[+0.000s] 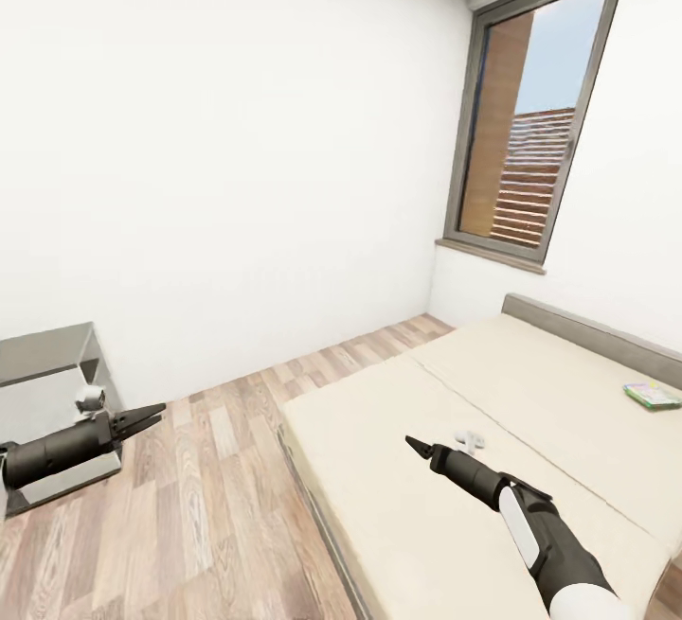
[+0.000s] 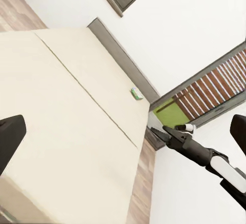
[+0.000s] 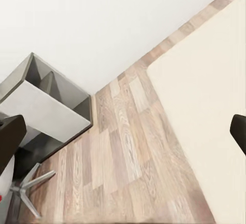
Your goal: Put all the toys in the child's room - the three board games (two on the bed and one on the table), the two jigsaw puzzles on the table, and the tennis ball on the table - inside the toy box on the table in the child's room.
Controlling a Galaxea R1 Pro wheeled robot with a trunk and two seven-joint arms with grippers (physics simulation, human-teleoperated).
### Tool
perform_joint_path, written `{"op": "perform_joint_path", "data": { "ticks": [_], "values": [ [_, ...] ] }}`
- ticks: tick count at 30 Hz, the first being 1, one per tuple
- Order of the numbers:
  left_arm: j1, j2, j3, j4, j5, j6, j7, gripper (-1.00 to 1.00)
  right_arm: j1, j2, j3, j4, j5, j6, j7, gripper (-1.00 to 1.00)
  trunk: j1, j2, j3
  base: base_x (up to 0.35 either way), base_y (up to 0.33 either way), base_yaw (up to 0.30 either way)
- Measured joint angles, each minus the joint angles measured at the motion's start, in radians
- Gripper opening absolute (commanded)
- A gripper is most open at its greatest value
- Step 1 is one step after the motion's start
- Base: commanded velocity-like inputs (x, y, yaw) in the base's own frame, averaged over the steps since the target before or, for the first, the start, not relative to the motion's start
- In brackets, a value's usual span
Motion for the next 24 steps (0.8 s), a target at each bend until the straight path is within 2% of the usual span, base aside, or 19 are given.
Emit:
{"op": "perform_joint_path", "data": {
  "ticks": [11, 24],
  "values": [
    [0.0, 0.001, 0.0, 0.0, 0.001, 0.0, 0.0, 1.0, 0.0, 0.0, 0.0, 0.0, -0.001, 0.0, 0.0, 1.0, 0.0, 0.0, 0.0, -0.222, 0.013, 0.282],
    [0.0, 0.0, 0.0, 0.0, 0.001, 0.0, 0.0, 1.0, 0.0, 0.0, 0.0, 0.0, 0.0, 0.0, 0.0, 1.0, 0.0, 0.0, 0.0, -0.029, 0.007, 0.282]
  ]
}}
